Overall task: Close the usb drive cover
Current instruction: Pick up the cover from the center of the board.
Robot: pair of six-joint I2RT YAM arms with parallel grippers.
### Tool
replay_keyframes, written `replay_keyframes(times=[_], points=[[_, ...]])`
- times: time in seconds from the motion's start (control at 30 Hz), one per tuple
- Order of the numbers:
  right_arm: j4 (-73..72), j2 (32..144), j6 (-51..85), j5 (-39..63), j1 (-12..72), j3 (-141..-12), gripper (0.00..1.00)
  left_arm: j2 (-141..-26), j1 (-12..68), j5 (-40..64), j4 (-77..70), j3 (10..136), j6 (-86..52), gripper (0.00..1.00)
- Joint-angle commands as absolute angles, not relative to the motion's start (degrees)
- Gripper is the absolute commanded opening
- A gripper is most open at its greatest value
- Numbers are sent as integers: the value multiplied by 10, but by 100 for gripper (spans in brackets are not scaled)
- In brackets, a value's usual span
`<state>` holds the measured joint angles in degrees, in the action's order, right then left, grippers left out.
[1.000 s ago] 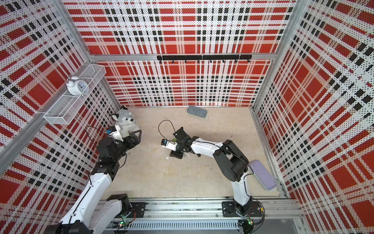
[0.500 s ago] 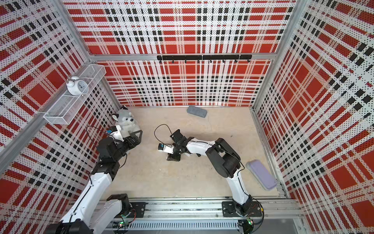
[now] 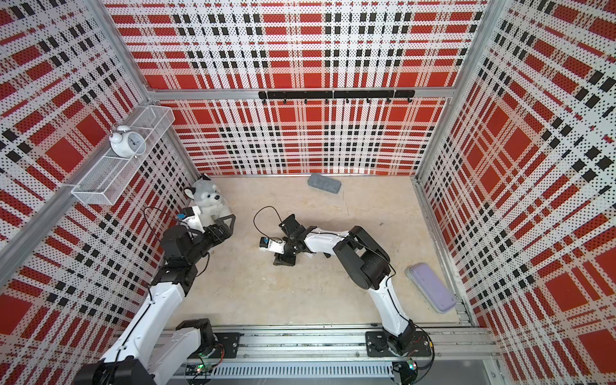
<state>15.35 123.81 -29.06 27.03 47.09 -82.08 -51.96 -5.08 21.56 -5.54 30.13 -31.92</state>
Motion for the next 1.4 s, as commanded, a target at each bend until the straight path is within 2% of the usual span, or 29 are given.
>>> replay_keyframes(times=[0.0, 0.1, 0.17, 0.2, 0.63, 0.8, 0.93, 1.37], points=[[169, 1259, -284, 268, 470, -823, 37, -522, -57, 224, -69, 297, -314, 98], [170, 1257, -282, 266, 470, -813, 35, -524, -59, 226, -69, 298, -314, 98], [178, 1256, -281, 270, 469, -809, 28, -527, -58, 227, -70, 298, -315, 98], [182, 1254, -279, 272, 469, -809, 27, -527, -58, 228, -71, 298, -315, 98], [161, 1204, -274, 253, 470, -730, 27, -545, -58, 257, -87, 300, -327, 98], [157, 1202, -272, 235, 469, -725, 34, -546, -58, 260, -91, 298, -330, 98], [166, 1214, -262, 228, 469, -738, 35, -546, -58, 265, -91, 300, -330, 98], [164, 1201, -268, 234, 469, -722, 19, -556, -58, 295, -93, 298, -320, 98]])
